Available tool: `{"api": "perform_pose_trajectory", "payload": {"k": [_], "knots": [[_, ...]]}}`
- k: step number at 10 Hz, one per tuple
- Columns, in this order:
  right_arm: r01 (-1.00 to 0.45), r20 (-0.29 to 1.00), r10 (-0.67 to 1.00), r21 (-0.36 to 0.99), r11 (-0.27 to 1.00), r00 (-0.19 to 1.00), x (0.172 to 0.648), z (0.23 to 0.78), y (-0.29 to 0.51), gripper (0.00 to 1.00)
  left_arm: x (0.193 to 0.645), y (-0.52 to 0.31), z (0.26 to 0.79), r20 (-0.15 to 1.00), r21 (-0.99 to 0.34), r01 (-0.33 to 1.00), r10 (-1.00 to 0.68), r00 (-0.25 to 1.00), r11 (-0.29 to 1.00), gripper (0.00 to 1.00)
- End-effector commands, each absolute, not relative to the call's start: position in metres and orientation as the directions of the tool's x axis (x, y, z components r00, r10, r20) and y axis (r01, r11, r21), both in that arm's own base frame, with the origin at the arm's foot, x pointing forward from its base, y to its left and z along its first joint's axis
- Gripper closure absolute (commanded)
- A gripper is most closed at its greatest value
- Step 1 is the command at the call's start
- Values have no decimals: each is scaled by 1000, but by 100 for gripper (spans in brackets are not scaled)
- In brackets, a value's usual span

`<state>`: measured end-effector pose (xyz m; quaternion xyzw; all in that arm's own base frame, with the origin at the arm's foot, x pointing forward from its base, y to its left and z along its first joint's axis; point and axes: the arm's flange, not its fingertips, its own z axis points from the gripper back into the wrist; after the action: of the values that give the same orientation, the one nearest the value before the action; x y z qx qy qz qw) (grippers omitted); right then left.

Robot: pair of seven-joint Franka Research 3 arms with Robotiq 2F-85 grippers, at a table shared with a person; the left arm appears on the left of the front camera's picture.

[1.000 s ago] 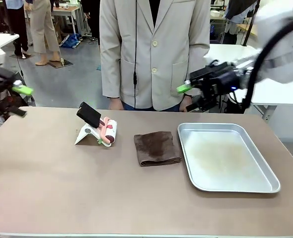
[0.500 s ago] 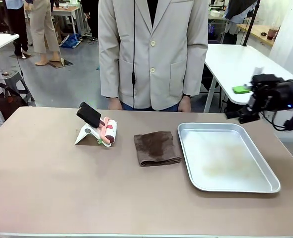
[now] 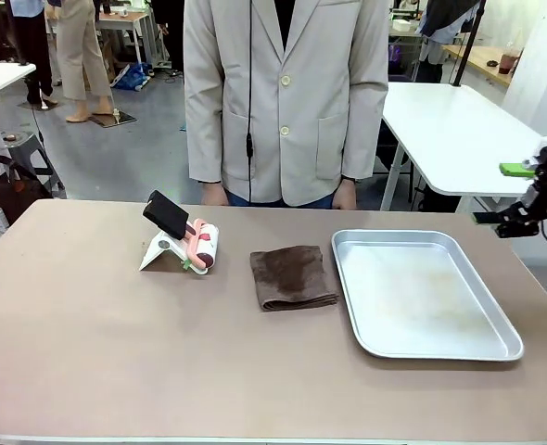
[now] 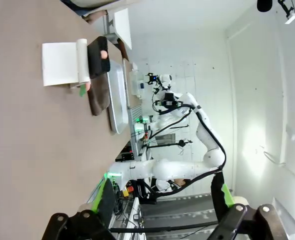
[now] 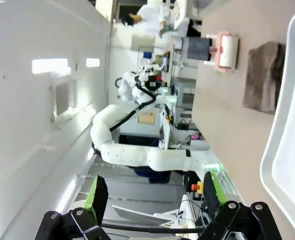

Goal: Clean the surface of the table.
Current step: Return the Lint Roller and towel to their original positions.

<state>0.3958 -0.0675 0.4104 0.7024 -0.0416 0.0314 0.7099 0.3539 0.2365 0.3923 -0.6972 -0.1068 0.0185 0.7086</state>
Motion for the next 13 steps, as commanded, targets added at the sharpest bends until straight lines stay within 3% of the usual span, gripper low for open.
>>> {"api": "perform_pose_trajectory", "payload": {"k": [1,2,13], "knots": [[-121,123,-119,992,27,985,393,403,-64,0,366,238,397,116,-992,122,190,975,-21,0],[-103,103,-14,995,11,995,396,410,-67,0,354,237,392,125,-992,123,175,977,27,0],[-103,103,-14,995,11,995,396,410,-67,0,354,237,392,125,-992,123,175,977,27,0]]}}
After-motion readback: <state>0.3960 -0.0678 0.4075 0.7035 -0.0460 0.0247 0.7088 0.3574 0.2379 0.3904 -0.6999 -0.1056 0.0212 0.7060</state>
